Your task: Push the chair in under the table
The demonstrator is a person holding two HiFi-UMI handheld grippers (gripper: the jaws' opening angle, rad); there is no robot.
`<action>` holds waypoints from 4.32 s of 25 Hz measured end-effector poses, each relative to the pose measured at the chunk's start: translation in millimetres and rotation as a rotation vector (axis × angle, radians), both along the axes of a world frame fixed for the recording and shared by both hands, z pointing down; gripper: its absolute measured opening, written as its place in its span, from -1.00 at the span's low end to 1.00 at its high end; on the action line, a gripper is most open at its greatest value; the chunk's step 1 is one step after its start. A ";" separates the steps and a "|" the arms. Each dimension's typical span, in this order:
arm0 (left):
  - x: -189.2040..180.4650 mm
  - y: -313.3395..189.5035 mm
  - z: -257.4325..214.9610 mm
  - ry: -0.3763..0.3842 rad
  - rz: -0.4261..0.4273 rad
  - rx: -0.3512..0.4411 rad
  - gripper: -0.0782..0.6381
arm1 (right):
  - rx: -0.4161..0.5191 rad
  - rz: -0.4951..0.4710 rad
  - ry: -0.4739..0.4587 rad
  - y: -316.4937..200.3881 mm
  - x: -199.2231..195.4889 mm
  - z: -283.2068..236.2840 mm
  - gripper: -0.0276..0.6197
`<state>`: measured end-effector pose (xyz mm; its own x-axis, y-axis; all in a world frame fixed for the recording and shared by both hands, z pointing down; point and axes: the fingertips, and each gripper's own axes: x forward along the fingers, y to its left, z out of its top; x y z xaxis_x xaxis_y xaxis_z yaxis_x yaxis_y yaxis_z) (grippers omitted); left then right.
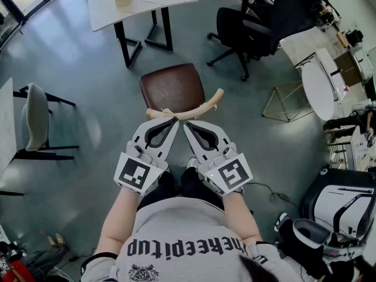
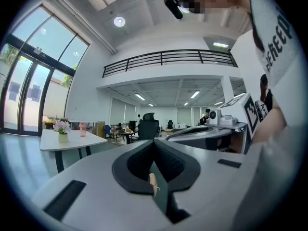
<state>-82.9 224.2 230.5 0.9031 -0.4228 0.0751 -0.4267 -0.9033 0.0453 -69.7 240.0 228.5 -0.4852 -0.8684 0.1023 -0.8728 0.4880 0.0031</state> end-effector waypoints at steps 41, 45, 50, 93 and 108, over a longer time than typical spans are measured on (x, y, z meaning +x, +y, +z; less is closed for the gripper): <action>46.6 -36.2 62.2 -0.110 0.006 0.030 -0.73 | -0.086 -0.017 0.076 -35.1 63.6 60.0 -0.78; 59.3 -49.5 72.2 -0.122 -0.038 0.007 -0.66 | -0.115 -0.114 0.117 -49.5 70.1 73.4 -0.73; 74.6 -59.7 86.9 -0.153 -0.076 -0.012 -0.57 | -0.149 -0.210 0.130 -65.7 80.9 88.0 -0.68; 62.0 -57.5 314.1 -0.728 0.119 -0.097 -0.13 | -0.459 -0.742 0.626 -66.7 104.2 307.6 -0.18; 60.0 -56.0 324.1 -0.747 0.117 -0.105 -0.10 | -0.451 -0.720 0.777 -67.7 117.0 330.4 -0.22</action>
<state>-22.9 168.2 554.6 0.6345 -0.2846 0.7186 -0.2799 -0.9512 -0.1295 47.2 172.4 558.9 -0.5239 -0.2242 0.8218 -0.2304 0.9661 0.1167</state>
